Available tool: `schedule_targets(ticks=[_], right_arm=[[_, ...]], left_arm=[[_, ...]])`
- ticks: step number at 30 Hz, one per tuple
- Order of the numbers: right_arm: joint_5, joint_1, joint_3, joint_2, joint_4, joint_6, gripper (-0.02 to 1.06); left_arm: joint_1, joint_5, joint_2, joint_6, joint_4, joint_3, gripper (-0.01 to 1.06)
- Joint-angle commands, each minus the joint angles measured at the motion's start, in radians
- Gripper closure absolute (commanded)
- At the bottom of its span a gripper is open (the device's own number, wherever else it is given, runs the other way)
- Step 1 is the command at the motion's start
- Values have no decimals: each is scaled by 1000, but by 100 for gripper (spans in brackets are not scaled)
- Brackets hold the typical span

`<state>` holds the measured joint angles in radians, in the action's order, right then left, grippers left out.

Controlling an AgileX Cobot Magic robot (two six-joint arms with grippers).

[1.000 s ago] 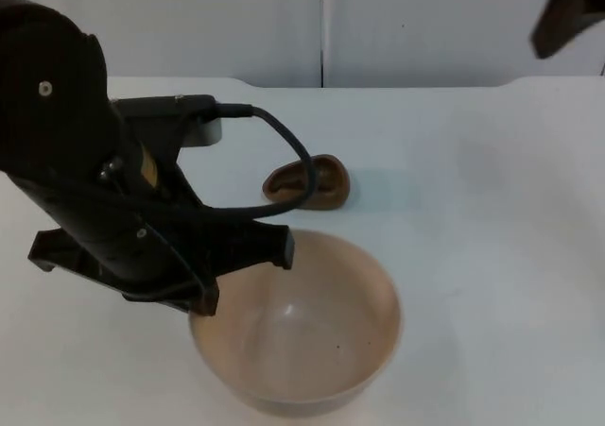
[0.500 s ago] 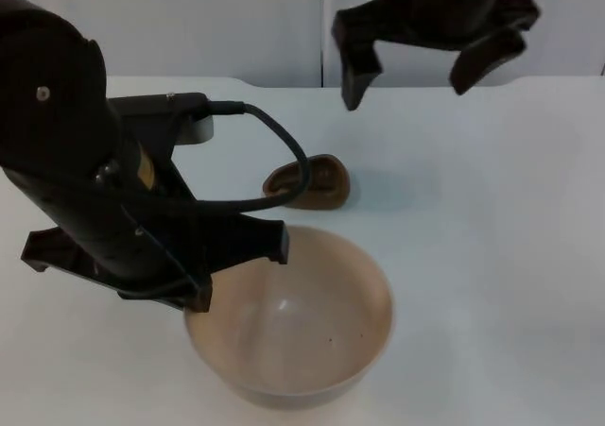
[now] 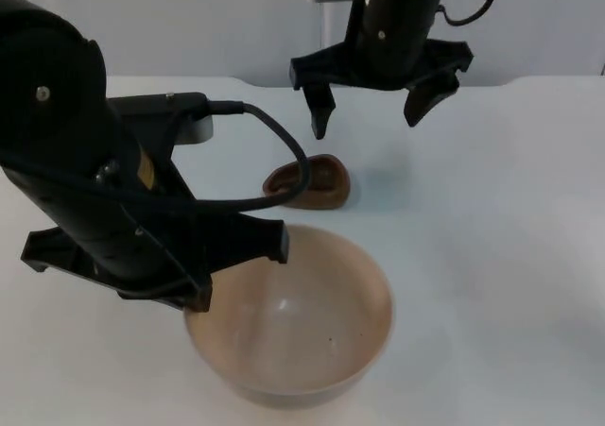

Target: Pick up the bowl with the left hand and pour the coffee beans from the cup into the bowl with the right hand.

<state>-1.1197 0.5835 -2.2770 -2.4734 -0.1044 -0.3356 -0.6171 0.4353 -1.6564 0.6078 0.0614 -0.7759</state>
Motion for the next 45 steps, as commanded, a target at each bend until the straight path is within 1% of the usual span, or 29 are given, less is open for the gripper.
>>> schedule_targets(ticks=[1, 4, 6, 8, 15, 18, 26, 30, 34, 35, 39, 40, 45], right_arm=[[20, 10, -9, -10, -31, -28, 14], [45, 16, -9, -34, -61, -50, 17], [58, 16, -9, -46, -54, -50, 18], [96, 18, -10, -61, -48, -53, 20], [128, 18, -10, -86, -48, -67, 21], [155, 18, -10, -93, -50, -67, 22], [158, 18, -10, -115, -50, -67, 23], [156, 18, -10, -132, -48, -67, 26], [159, 18, -10, -141, -48, -71, 38], [159, 18, -10, -141, -48, -71, 38], [174, 18, -10, -141, -50, -71, 50], [174, 18, -10, -141, -50, -71, 52], [174, 18, -10, -141, -50, -71, 52]], left_arm=[[1, -4, 1, 13, 6, 3, 105], [1, -4, 1, 18, 7, 3, 105], [1, -4, 1, 17, 10, 3, 105], [1, -6, 1, 17, 10, 3, 105], [1, -6, 1, 17, 10, 3, 105], [1, -6, 1, 17, 10, 3, 105], [1, -6, 1, 19, 16, 3, 105], [1, -6, 1, 19, 16, 3, 105], [1, -6, 1, 19, 16, 3, 105], [1, -6, 1, 19, 16, 3, 105], [1, -4, 1, 19, 16, 3, 105], [1, -4, 1, 19, 16, 3, 105], [1, -4, 1, 19, 16, 3, 105]])
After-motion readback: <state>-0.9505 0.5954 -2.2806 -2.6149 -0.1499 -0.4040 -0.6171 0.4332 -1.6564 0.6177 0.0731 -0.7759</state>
